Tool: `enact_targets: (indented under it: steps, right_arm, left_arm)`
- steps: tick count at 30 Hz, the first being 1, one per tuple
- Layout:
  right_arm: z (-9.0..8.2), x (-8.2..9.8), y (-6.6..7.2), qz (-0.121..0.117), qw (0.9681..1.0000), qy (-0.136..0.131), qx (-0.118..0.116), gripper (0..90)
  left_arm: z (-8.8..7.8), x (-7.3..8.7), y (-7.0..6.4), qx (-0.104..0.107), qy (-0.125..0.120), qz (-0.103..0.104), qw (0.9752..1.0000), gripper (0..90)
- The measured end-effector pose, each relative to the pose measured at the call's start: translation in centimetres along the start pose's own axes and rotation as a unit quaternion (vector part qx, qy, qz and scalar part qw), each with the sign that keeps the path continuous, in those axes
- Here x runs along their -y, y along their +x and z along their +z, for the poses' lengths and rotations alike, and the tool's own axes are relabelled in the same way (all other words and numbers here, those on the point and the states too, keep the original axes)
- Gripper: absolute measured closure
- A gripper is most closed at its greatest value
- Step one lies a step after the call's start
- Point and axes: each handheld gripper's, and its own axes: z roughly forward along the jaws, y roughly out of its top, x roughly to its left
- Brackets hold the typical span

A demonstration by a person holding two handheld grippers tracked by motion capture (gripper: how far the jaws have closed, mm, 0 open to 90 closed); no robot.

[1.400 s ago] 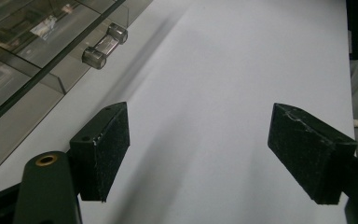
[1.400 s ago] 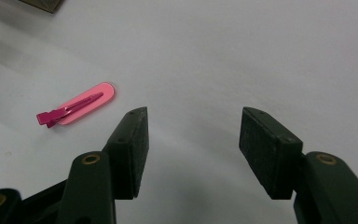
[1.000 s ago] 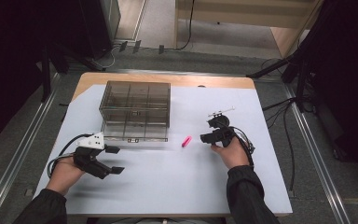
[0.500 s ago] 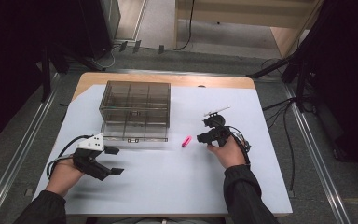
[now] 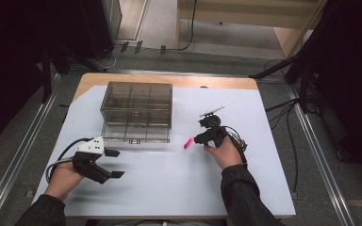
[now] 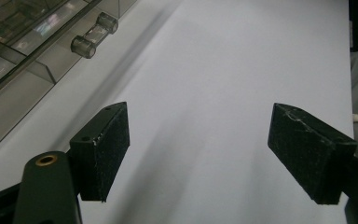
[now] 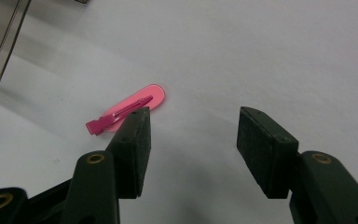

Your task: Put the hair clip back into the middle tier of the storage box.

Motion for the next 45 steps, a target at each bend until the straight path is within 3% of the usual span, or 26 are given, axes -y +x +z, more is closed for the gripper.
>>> enact_targets:
  steps: [4,20,28,41,45]
  right_arm:
    - [0.5,-0.4,0.5,-0.011,0.9999,0.008,-0.002,46.2]
    - [1.3,-1.3,1.9,-0.011,0.9996,0.025,-0.002,43.7]
    - [2.1,-1.8,2.7,-0.023,0.9989,0.042,-0.001,43.8]
    - [2.3,-2.1,3.3,-0.026,0.9989,0.038,-0.002,43.8]
    - [2.6,-2.0,3.5,-0.028,0.9984,0.049,0.004,43.4]
  left_arm:
    - [0.0,0.1,0.0,-0.001,-0.002,-0.003,1.0,21.9]
    - [-0.1,0.5,-0.3,-0.006,0.001,-0.004,1.0,21.9]
    - [-0.2,0.8,-0.8,-0.009,0.008,-0.003,0.9999,21.8]
    - [-0.4,1.1,-0.9,-0.016,0.009,-0.006,0.9998,21.8]
    - [-0.4,1.1,-0.9,-0.015,0.009,-0.006,0.9998,21.8]
